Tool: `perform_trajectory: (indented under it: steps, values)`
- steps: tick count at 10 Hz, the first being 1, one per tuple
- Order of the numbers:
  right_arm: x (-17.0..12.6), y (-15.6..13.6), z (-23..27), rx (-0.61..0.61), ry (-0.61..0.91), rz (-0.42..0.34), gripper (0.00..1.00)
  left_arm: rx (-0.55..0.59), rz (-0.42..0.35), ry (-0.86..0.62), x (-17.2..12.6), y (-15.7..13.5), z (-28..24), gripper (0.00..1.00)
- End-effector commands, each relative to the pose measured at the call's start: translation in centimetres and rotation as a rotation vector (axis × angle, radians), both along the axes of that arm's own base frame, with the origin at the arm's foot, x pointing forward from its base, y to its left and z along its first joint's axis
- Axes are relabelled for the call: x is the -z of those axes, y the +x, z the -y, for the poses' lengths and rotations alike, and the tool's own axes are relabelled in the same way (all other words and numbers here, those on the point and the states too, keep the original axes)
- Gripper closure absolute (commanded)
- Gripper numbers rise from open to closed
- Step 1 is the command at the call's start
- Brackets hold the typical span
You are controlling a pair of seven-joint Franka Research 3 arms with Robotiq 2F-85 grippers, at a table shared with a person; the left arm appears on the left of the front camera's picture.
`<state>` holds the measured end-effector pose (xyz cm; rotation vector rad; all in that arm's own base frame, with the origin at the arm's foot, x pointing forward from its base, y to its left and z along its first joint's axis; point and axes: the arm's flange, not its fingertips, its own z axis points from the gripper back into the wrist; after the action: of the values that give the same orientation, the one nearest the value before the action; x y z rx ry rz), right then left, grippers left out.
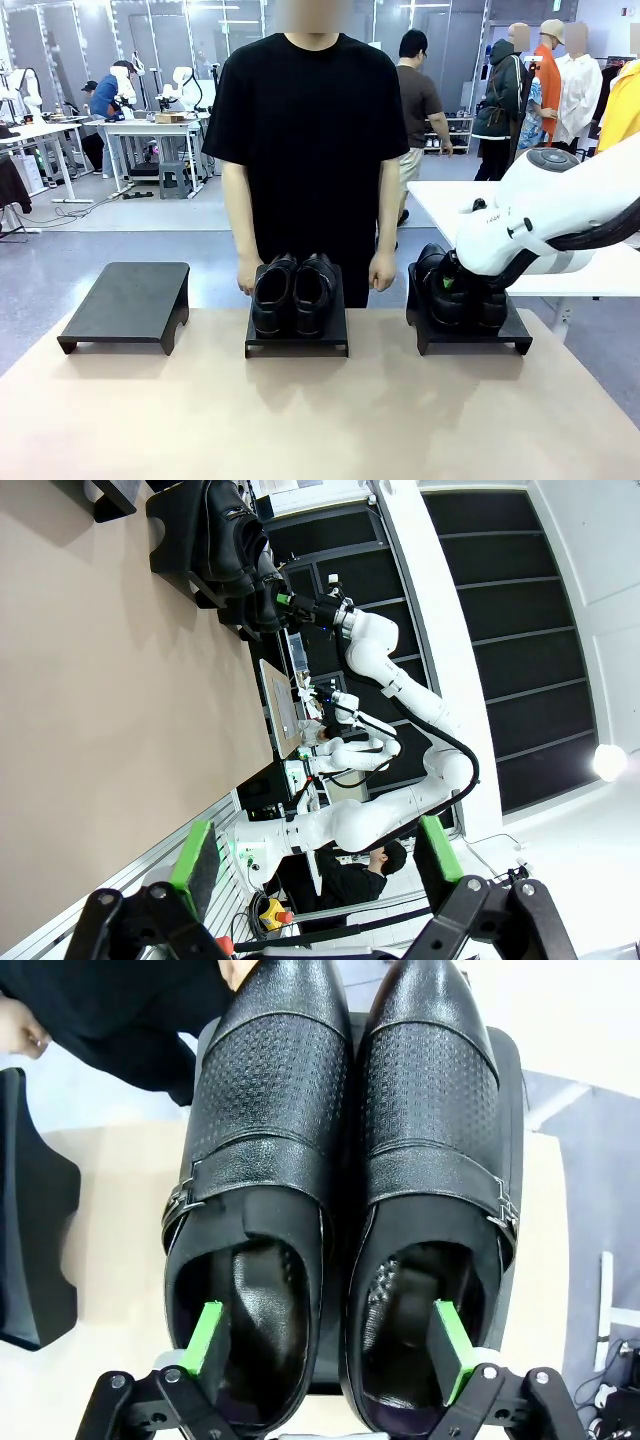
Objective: Place the shoes on the stand as instructed by the person.
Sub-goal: Pick up another pair of Shoes and place it on the Shoes Stand indicated by the person.
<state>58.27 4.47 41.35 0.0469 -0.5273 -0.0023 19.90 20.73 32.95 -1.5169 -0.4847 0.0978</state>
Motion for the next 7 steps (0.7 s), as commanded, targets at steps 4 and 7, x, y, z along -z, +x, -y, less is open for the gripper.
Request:
perform_trajectory:
  steps: [4,7]
  values:
    - [0.19,0.04,-0.03,0.0,0.0,-0.003,0.0,-0.001,0.013,-0.008,-0.12,-0.09,-0.05,0.0]
    - [0.19,0.04,-0.03,0.0,0.0,-0.003,0.0,-0.001,0.013,-0.008,-0.12,-0.09,-0.05,0.0]
